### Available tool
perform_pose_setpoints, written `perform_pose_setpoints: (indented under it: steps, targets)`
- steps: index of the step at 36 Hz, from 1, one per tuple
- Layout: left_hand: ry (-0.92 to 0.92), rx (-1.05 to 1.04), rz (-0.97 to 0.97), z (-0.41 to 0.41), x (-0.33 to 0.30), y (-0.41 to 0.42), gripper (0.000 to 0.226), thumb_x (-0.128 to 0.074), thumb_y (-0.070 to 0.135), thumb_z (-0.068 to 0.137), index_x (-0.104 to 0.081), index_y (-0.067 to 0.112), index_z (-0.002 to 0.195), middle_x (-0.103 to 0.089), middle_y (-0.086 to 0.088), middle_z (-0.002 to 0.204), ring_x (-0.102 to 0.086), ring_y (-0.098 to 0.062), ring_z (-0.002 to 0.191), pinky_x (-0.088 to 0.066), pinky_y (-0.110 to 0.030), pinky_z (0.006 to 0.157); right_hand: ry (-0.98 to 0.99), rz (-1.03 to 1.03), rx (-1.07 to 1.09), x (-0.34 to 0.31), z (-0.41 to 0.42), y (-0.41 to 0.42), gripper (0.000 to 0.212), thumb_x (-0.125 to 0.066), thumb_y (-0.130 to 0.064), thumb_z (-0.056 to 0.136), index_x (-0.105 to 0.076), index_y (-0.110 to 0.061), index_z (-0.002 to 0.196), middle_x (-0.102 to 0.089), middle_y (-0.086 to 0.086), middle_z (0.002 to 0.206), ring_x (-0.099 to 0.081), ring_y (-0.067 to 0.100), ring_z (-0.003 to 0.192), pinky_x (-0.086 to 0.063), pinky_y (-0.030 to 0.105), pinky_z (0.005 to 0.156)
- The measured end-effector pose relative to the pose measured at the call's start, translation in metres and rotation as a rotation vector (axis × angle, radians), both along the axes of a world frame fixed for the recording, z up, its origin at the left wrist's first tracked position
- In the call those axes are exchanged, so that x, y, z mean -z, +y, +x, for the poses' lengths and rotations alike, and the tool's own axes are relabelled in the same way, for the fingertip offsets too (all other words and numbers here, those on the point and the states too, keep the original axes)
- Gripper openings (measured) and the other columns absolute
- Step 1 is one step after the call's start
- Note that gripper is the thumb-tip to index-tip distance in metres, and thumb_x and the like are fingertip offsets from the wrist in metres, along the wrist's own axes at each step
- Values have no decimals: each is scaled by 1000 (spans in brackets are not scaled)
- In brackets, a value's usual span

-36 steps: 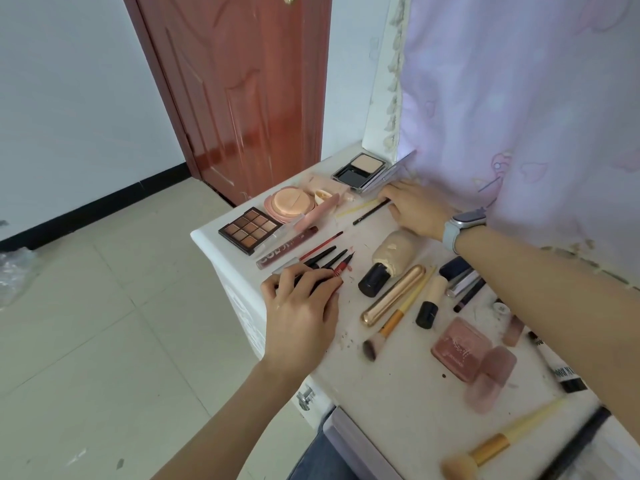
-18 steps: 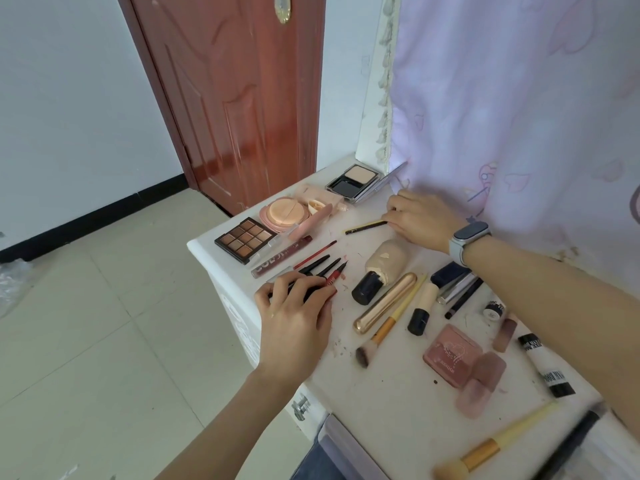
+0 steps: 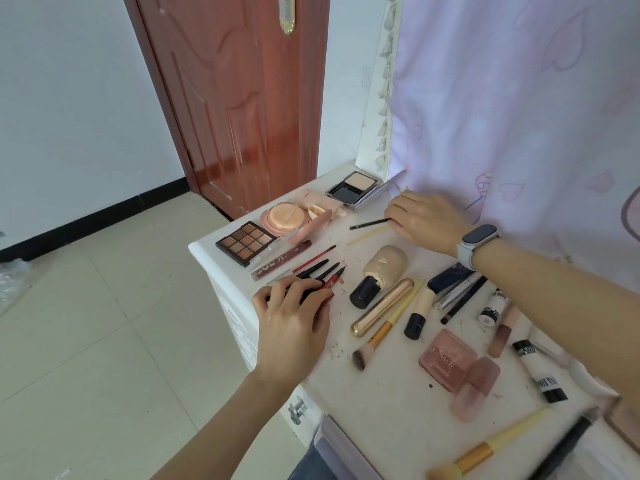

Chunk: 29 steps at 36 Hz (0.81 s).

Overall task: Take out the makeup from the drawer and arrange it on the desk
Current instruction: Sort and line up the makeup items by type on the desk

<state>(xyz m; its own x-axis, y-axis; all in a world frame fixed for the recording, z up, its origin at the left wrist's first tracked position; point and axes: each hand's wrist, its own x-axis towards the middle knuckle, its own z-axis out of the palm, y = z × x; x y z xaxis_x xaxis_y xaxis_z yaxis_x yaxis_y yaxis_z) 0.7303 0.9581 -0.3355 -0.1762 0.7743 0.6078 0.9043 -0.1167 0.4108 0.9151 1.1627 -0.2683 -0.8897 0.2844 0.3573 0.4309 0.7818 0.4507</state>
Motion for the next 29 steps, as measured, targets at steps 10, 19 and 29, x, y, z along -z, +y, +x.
perform_pose_setpoints:
  steps: [10, 19, 29]
  targets:
    - [-132, -102, -39, -2, 5, -8, 38, -52, 24, 80, -64, 11, 114, -62, -1, 106, -47, -16, 100, -23, -32, 86, -119, -259, -337, -21, -28, -60, 8, -59, -13, 89, -67, -9, 89, -64, 3, 81, -59, 25, 83, -51, 34, 68]
    - [-198, 132, 31, -13, 7, -28, 45, -44, 17, 74, -63, 7, 113, -61, -2, 111, -49, -15, 106, -28, -36, 91, -269, -362, -300, -13, -41, -76, 16, -54, -21, 94, -68, -13, 95, -64, 1, 91, -56, 25, 94, -47, 35, 70]
    - [69, 375, 110, -19, 18, -21, 29, -53, 30, 84, -74, 15, 95, -69, 6, 107, -54, -18, 110, -32, -42, 91, -96, -568, 180, -14, -28, -35, 29, -40, -21, 98, -62, -19, 117, -61, -1, 109, -49, 17, 107, -42, 36, 89]
